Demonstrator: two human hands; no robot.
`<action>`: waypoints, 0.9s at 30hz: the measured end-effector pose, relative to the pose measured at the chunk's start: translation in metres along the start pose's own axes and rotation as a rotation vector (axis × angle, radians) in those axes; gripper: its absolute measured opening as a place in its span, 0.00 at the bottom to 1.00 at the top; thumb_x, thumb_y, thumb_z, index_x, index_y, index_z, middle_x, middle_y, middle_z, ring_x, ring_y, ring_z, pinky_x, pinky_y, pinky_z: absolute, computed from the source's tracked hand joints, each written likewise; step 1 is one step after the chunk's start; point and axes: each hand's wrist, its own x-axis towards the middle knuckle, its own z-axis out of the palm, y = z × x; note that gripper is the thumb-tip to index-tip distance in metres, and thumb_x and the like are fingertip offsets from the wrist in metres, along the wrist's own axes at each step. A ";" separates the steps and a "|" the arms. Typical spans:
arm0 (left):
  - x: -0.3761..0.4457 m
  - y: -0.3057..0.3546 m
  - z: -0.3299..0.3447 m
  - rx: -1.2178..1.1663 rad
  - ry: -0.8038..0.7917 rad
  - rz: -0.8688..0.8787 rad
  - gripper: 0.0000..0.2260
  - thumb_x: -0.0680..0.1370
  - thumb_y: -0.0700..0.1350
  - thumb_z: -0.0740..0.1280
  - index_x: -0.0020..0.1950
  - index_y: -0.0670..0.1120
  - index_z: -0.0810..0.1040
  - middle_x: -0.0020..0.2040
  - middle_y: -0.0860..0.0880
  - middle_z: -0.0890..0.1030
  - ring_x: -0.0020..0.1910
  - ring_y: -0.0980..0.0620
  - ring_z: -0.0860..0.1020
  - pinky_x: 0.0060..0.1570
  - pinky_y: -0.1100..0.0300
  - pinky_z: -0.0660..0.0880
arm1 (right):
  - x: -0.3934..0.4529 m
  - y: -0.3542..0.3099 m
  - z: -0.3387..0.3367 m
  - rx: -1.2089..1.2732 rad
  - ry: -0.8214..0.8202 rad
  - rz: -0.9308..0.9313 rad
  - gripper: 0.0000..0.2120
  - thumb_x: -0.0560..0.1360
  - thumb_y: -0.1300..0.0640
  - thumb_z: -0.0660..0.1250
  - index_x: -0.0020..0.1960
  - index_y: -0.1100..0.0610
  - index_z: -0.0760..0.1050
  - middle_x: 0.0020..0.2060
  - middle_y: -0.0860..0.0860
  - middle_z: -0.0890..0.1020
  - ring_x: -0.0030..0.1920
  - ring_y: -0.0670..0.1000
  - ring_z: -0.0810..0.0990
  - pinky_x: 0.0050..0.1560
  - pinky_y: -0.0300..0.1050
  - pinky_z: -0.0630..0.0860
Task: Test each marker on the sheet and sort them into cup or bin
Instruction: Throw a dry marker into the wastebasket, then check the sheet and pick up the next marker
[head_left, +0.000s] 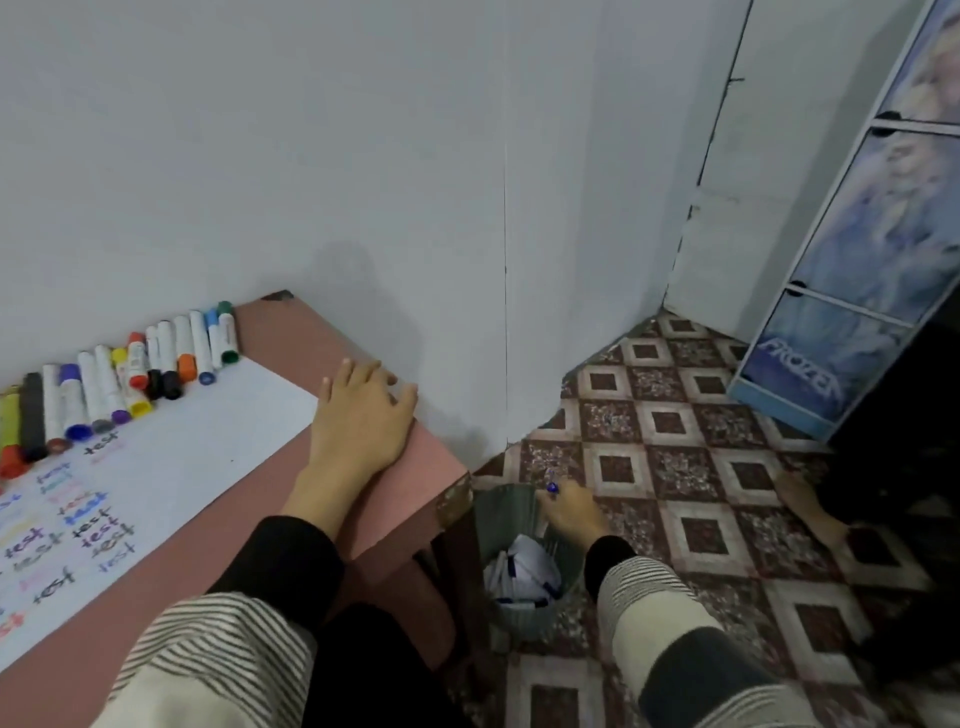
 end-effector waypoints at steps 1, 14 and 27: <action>0.000 0.000 -0.001 -0.004 0.007 0.002 0.23 0.83 0.56 0.51 0.71 0.45 0.71 0.77 0.47 0.63 0.78 0.46 0.53 0.76 0.48 0.48 | 0.000 0.009 0.006 -0.019 -0.026 0.016 0.15 0.78 0.54 0.62 0.34 0.55 0.67 0.34 0.54 0.75 0.35 0.54 0.73 0.37 0.46 0.70; -0.008 0.000 -0.012 -0.264 0.194 -0.030 0.14 0.82 0.51 0.57 0.59 0.47 0.78 0.60 0.50 0.77 0.55 0.51 0.73 0.50 0.55 0.68 | -0.018 -0.070 -0.009 0.187 0.012 -0.165 0.17 0.82 0.60 0.58 0.70 0.61 0.71 0.63 0.55 0.78 0.63 0.51 0.76 0.60 0.40 0.70; -0.032 -0.140 -0.084 -0.188 0.529 -0.233 0.10 0.81 0.45 0.60 0.57 0.47 0.79 0.55 0.49 0.80 0.55 0.48 0.76 0.46 0.56 0.71 | -0.088 -0.324 -0.001 0.239 -0.011 -0.707 0.13 0.82 0.57 0.59 0.63 0.55 0.76 0.56 0.46 0.79 0.55 0.43 0.76 0.50 0.27 0.69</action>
